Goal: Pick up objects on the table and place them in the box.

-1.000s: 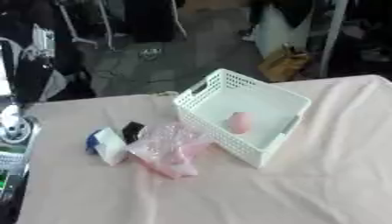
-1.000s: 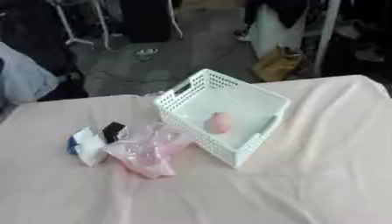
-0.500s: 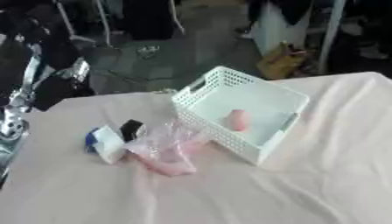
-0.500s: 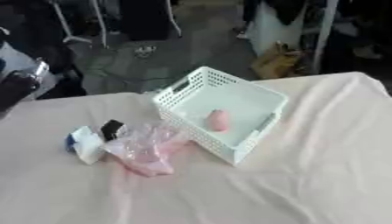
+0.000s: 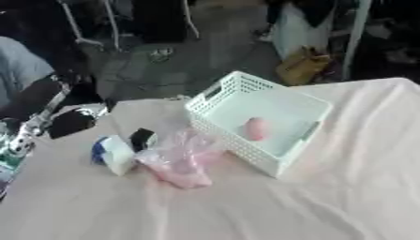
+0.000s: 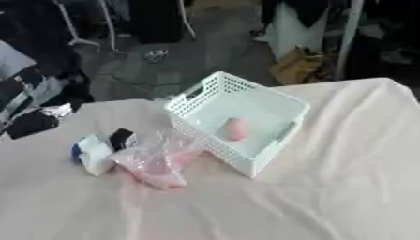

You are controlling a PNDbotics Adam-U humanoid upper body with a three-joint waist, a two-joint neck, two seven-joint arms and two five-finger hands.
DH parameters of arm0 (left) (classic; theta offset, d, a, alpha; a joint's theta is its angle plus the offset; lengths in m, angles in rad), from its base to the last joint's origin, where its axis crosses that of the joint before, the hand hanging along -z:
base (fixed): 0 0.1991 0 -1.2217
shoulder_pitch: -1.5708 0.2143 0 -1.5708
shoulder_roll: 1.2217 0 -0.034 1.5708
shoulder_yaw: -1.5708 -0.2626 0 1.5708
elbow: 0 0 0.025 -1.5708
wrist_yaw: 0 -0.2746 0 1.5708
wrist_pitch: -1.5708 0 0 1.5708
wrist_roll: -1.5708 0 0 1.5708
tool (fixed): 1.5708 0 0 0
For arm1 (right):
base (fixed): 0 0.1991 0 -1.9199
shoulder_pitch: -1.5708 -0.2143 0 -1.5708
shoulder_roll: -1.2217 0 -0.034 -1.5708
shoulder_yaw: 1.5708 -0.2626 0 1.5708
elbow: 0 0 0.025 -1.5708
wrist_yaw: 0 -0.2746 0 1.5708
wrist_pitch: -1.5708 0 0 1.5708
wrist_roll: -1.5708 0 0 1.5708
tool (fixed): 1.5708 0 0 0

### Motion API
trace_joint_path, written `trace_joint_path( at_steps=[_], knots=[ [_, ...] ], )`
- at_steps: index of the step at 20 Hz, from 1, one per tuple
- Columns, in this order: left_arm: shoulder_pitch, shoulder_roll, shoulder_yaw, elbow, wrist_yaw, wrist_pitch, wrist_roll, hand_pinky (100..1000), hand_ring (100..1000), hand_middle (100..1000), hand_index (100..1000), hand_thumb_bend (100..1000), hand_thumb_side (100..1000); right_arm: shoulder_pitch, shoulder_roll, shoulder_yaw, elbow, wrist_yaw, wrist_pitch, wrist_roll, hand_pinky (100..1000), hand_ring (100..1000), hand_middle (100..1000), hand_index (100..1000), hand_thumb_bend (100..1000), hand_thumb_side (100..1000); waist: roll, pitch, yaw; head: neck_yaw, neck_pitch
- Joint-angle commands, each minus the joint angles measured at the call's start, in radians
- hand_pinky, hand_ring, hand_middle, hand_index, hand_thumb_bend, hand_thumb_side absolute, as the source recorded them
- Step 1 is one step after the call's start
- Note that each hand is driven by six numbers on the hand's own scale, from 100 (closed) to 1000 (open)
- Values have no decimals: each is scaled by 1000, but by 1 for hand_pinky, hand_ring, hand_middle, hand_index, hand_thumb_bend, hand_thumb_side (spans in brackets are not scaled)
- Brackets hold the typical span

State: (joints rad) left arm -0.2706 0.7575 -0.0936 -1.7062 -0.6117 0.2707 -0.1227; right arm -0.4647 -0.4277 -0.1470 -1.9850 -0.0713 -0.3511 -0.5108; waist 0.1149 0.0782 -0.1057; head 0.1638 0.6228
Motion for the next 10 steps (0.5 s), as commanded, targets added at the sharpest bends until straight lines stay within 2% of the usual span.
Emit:
trace_joint_path(
  at_steps=[1, 7, 10],
  knots=[
    [3, 39, -9, 29, 62, -6, -6, 1000, 1000, 1000, 1000, 664, 759, -11, -24, 1, -15, -7, 1, 6, 852, 927, 835, 841, 100, 800, 6, -14, -1, 8, 2],
    [32, 19, -49, 116, 124, -24, -26, 1000, 1000, 1000, 1000, 714, 722, -14, -21, 3, -15, -9, 4, 7, 852, 927, 834, 839, 100, 799, 5, -13, -5, 11, -1],
    [42, -3, -49, 149, 144, -42, 51, 1000, 1000, 1000, 1000, 742, 729, -16, -19, 3, -15, -10, 5, 8, 852, 927, 834, 839, 100, 799, 5, -12, -7, 11, -3]
  ],
)
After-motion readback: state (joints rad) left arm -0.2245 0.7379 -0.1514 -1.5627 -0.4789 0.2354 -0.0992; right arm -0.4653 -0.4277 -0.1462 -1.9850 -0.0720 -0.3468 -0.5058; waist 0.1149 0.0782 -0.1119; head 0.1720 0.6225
